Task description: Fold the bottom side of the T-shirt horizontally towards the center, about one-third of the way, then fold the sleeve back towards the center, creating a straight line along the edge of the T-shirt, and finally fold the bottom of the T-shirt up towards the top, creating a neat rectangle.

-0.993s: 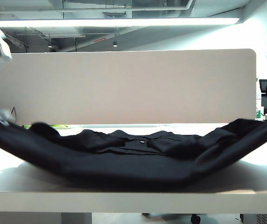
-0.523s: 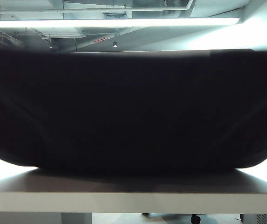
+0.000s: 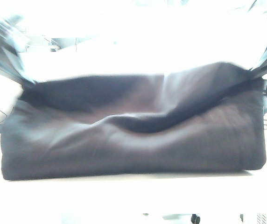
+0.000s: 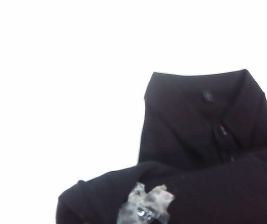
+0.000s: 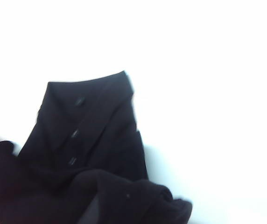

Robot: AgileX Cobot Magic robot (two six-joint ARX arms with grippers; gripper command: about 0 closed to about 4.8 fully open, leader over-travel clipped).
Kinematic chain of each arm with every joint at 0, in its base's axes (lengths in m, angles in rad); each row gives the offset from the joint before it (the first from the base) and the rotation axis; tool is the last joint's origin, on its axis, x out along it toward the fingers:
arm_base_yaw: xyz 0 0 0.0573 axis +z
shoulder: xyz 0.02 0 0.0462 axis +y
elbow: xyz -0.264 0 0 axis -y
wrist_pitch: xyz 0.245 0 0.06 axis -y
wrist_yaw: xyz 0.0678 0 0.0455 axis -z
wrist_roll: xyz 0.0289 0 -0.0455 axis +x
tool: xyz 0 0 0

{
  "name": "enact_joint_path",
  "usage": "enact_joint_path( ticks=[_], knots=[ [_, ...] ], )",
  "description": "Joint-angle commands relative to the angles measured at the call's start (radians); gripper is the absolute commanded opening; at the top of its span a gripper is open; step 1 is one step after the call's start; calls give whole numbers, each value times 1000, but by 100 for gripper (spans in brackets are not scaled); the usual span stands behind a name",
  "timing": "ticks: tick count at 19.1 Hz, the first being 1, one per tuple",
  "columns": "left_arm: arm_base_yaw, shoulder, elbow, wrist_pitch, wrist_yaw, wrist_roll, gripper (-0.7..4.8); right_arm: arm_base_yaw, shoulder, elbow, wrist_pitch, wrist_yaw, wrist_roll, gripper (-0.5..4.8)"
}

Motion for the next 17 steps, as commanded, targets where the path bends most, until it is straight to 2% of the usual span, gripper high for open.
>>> enact_joint_path(
  ticks=[1,2,3,4,5,6,7,9,12,14,15,16,17],
  knots=[
    [2,280,196,19,-8,64,-5,0,208,142,16,-10,-52,-6],
    [2,339,234,37,-27,68,-5,0,257,164,17,-18,-64,-5],
    [2,364,245,64,-79,80,-5,0,288,169,36,-29,-69,49],
    [3,365,245,84,-157,110,-4,-1,309,169,61,-55,-88,205],
    [3,362,245,93,-190,130,-1,-3,314,169,71,-61,-91,271],
    [16,351,245,98,-227,164,56,-6,318,170,96,-60,-90,360],
    [32,345,245,97,-225,171,108,-11,318,176,103,-61,-89,370],
    [62,332,245,71,-185,168,160,-21,314,200,77,-66,-85,369],
    [129,281,245,-40,-109,168,189,-32,289,261,-40,-83,-86,369],
    [150,215,242,-101,-84,179,174,-37,261,292,-110,-130,-90,362],
    [156,178,240,-106,-69,187,160,-38,240,295,-130,-152,-95,336],
    [164,112,240,-105,-68,186,128,-37,195,295,-156,-159,-115,233],
    [167,67,239,-105,-73,185,106,-37,159,293,-166,-156,-128,157]
  ],
)
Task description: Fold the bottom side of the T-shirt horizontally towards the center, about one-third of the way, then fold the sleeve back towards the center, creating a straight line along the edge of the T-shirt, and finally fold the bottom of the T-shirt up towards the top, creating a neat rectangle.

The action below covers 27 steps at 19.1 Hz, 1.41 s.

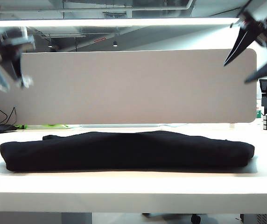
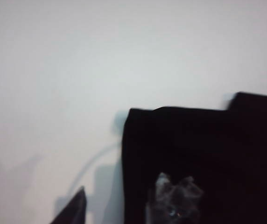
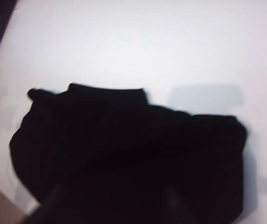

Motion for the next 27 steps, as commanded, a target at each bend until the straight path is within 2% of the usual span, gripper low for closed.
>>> enact_joint_path(
  ticks=[1,2,3,5,6,9,14,19,22,24,27],
  knots=[
    [12,-130,3,13,9,-2,87,3,-103,0,-42,-16,-49,102],
    [13,-169,-3,19,5,-14,74,5,-144,-2,-45,-6,-58,47],
    [14,-224,-18,22,6,-23,73,5,-181,-6,-43,11,-58,19],
    [15,-319,-55,27,5,-37,27,5,-262,-16,-44,81,-58,-2],
    [18,-373,-82,26,5,-37,-11,5,-299,-23,-45,112,-58,-1],
    [17,-515,-169,26,5,-39,-6,6,-417,-53,-44,183,-62,-2],
    [16,-837,-393,15,6,-127,-6,7,-654,-206,-7,245,-87,-2],
    [16,-1037,-513,33,-13,-183,-6,8,-843,-411,83,287,-87,-2],
    [16,-1217,-627,116,-15,-197,-6,12,-1034,-630,232,321,-83,-2],
    [16,-1309,-688,114,-14,-214,-6,14,-1154,-739,282,348,-76,-2],
    [16,-1390,-756,116,-14,-262,-6,14,-1270,-828,325,393,-22,-2]
  ],
)
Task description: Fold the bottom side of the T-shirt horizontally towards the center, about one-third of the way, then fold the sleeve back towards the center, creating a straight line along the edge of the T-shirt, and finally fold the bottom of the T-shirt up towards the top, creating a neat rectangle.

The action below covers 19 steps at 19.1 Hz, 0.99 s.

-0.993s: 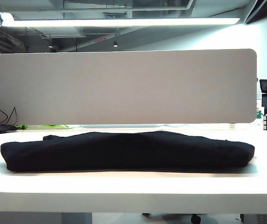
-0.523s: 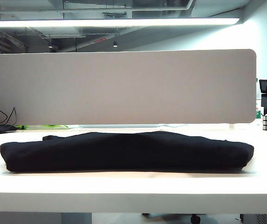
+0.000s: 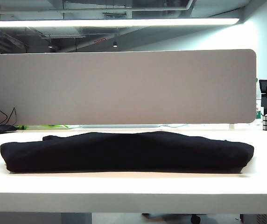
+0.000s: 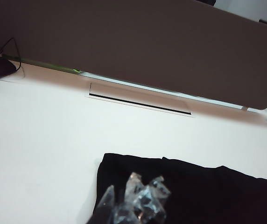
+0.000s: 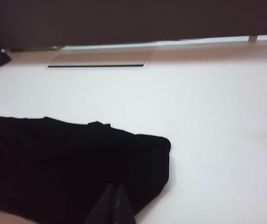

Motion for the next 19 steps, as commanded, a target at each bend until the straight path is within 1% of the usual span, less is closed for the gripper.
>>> enact_joint_path(
  ticks=[1,4,7,9,11,13,16,18,19],
  knots=[
    [2,-76,-69,11,0,-66,-6,1,-98,-67,78,76,61,-2],
    [2,-76,-109,15,4,-84,-6,0,-178,-121,85,156,59,-2],
    [2,-76,-146,61,1,-82,-6,1,-249,-184,124,188,48,-2],
    [2,-76,-192,137,0,-75,-6,1,-313,-262,157,230,40,-2],
    [2,-76,-239,238,-3,-72,-6,1,-362,-337,164,233,22,-2],
    [1,-76,-262,290,-3,-71,-6,1,-358,-372,169,229,18,-2],
    [2,-76,-290,341,-11,-31,-6,0,-358,-410,192,238,8,-2],
    [2,-76,-312,358,-26,27,-6,0,-358,-439,219,261,-23,-2],
    [2,-76,-333,379,-51,45,-6,0,-358,-457,233,273,-35,-2]
  ],
)
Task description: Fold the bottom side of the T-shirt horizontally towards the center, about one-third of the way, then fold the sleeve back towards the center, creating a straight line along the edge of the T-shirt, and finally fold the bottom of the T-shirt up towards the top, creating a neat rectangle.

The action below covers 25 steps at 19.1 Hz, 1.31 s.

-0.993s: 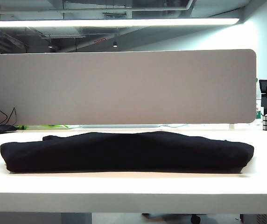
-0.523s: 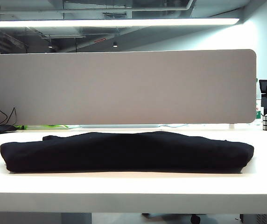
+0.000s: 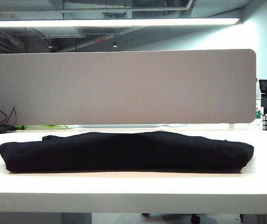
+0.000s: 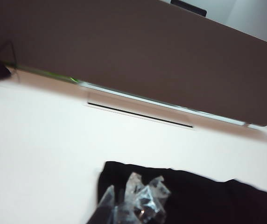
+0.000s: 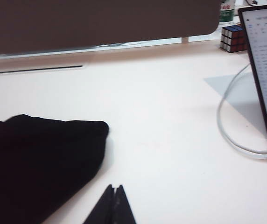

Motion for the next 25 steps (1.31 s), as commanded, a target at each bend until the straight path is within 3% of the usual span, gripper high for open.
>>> enact_joint_path(
  ticks=[1,8,12,16,20,25],
  knots=[
    [2,0,-53,76,-52,80,-6,0,-2,-54,72,50,-40,-2],
    [1,0,-130,235,-63,204,-6,1,-2,-84,184,46,-119,-2],
    [1,0,-135,264,-93,218,-6,10,-2,-84,213,45,-148,-2],
    [-31,0,-135,304,-72,264,-6,83,-2,-84,229,28,-191,-2],
    [-35,0,-135,299,-92,270,-6,108,-2,-84,260,58,-191,-1],
    [-35,0,-136,201,-92,269,-6,106,-2,-82,295,72,-191,-1]
  ],
)
